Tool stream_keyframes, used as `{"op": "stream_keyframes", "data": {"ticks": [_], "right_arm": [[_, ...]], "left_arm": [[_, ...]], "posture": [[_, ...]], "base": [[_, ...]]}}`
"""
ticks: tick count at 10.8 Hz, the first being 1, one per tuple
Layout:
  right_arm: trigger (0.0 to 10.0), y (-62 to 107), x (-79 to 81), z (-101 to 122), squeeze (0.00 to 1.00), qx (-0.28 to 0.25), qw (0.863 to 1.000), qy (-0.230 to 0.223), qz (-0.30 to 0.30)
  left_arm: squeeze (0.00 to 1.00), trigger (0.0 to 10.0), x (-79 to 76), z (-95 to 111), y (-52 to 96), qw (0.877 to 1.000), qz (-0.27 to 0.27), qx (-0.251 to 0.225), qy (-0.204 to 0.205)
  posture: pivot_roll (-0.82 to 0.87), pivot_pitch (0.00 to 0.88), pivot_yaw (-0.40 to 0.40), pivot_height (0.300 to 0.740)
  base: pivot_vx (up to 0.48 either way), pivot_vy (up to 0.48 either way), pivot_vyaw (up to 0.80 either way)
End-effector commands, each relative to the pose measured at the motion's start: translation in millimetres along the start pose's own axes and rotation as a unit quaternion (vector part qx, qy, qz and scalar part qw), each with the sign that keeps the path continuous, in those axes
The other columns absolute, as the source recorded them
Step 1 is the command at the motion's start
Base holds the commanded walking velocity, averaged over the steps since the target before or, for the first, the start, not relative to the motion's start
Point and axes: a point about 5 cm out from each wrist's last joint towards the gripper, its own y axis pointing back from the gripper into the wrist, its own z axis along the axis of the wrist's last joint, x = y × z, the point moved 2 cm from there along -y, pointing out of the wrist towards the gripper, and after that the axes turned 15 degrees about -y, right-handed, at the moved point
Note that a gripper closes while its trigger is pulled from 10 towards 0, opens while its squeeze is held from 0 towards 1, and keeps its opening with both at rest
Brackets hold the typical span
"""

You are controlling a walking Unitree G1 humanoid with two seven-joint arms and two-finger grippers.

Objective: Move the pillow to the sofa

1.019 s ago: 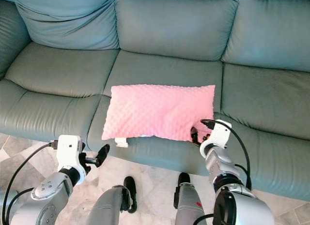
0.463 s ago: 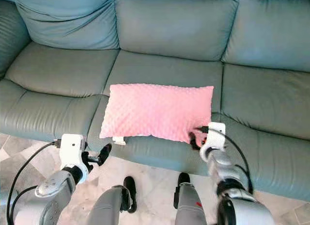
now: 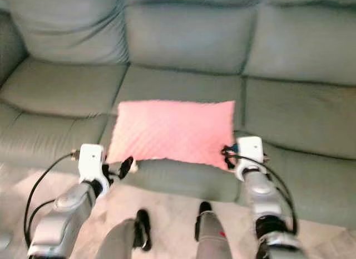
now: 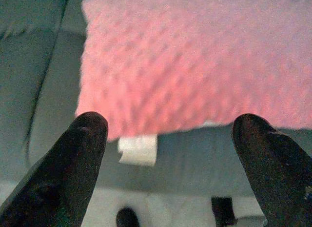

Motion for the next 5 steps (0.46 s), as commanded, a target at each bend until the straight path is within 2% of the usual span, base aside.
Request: {"op": "stream_keyframes", "data": {"ticks": [1,2,3,5], "right_arm": [[10.0,-0.7,23.1,0,0.0,-0.004,0.999,0.02,0.044],[10.0,-1.2,38.2,5,0.0,-0.02,0.997,0.03,0.073],[10.0,-8.2,65.0,23,0.0,-0.041,0.992,0.015,0.115],[10.0,-12.4,88.3,47,0.0,-0.06,0.982,0.018,0.178]], "left_arm": [[0.0,10.0,4.8,-11,-4.5,0.999,0.021,0.017,0.019],[0.0,10.0,6.3,-6,-7.8,0.999,0.029,0.006,0.015],[0.0,10.0,12.8,11,-15.2,0.998,0.049,-0.032,0.012],[0.0,10.0,19.8,28,-27.9,0.997,0.051,-0.063,0.005]], "posture": [[-0.14,0.157,0.059,0.74],[-0.14,0.14,0.059,0.74],[-0.14,0.08,0.056,0.74],[-0.14,0.02,0.059,0.74]], "base": [[0.0,0.0,0.0],[0.0,0.0,0.0],[0.0,0.0,0.0],[0.0,0.0,0.0]]}}
